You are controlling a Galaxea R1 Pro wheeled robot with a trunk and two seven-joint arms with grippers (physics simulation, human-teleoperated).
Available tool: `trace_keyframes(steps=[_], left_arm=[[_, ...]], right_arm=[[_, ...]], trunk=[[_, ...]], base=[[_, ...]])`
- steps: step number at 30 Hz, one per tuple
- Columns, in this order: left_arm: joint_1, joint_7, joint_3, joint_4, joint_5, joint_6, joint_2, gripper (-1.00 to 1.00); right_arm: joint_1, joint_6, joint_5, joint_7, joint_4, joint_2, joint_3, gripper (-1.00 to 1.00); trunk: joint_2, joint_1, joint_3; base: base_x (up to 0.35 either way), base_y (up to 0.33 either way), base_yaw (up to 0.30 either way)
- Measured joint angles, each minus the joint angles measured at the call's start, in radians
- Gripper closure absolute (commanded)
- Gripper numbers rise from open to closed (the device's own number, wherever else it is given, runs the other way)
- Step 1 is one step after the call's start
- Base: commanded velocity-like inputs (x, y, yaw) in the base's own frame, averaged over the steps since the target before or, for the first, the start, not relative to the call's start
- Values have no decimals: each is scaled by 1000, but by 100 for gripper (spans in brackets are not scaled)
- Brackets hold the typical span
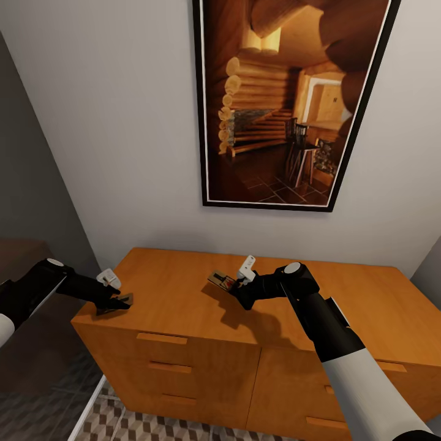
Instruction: Take the four mousetraps from the cabinet in the bathroom and place them on the bathroom floor. Make sure all four end up on the same floor surface, and ensure that at least two of them are either under or directly next to the same bathroom sink.
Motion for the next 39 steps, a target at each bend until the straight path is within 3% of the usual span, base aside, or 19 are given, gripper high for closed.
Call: trace_keyframes(steps=[39], left_arm=[[-1, 0, 1, 1, -3, 1, -2, -100]], right_arm=[[0, -1, 0, 0, 0, 0, 0, 100]], trunk=[[0, 0, 0]], base=[[0, 0, 0]])
